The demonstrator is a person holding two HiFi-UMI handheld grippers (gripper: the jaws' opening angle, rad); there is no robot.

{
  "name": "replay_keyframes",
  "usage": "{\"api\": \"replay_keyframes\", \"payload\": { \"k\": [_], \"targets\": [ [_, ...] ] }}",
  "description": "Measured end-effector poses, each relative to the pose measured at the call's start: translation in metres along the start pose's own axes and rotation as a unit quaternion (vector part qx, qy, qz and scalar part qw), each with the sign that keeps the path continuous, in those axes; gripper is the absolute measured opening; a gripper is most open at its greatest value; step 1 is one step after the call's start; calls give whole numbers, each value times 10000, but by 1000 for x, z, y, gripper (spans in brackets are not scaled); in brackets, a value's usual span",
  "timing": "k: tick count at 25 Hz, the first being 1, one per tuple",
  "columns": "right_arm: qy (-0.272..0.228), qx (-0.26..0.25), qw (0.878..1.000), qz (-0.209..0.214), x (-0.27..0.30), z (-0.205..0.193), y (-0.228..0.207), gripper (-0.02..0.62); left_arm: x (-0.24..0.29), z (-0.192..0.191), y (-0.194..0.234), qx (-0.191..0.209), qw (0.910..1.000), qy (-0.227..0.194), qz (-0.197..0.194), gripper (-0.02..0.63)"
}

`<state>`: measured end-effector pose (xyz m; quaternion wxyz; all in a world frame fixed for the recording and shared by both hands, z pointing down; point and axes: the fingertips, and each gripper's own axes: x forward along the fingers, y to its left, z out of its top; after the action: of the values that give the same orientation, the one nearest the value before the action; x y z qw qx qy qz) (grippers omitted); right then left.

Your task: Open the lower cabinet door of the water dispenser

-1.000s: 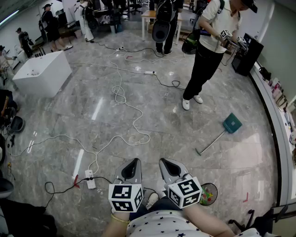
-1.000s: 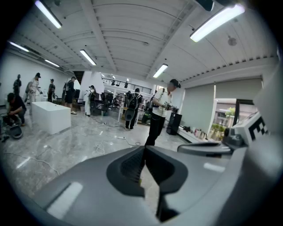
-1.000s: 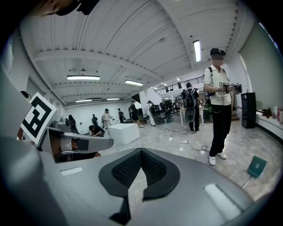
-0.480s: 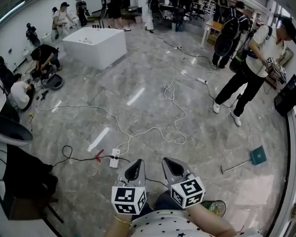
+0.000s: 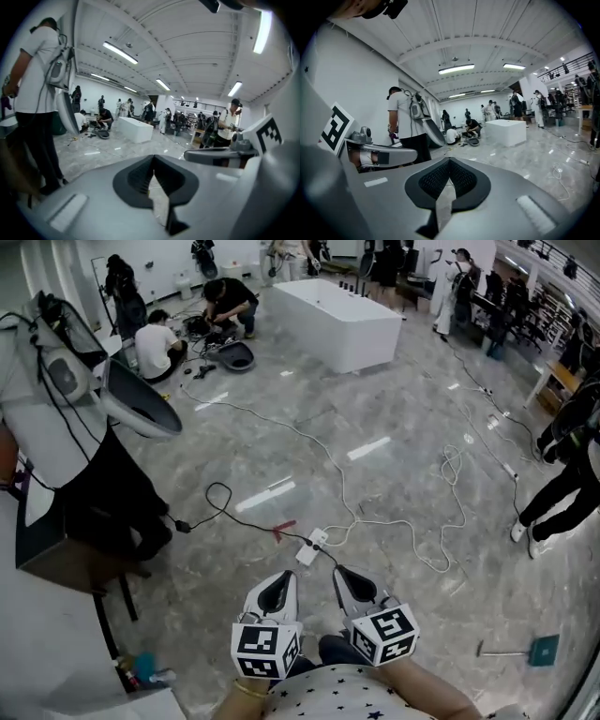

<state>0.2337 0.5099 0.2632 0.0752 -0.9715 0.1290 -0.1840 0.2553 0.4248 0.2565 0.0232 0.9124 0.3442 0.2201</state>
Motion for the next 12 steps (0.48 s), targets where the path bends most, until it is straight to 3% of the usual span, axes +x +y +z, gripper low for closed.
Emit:
{"api": "replay_keyframes", "payload": {
  "k": [6, 12],
  "targets": [
    [283, -449, 9932, 1041, 73, -5, 104, -2, -61, -18, 108, -500, 9935, -173, 1011, 6],
    [538, -916, 9720, 2098, 113, -17, 212, -2, -137, -36, 190, -913, 9744, -433, 2009, 6]
  ]
}}
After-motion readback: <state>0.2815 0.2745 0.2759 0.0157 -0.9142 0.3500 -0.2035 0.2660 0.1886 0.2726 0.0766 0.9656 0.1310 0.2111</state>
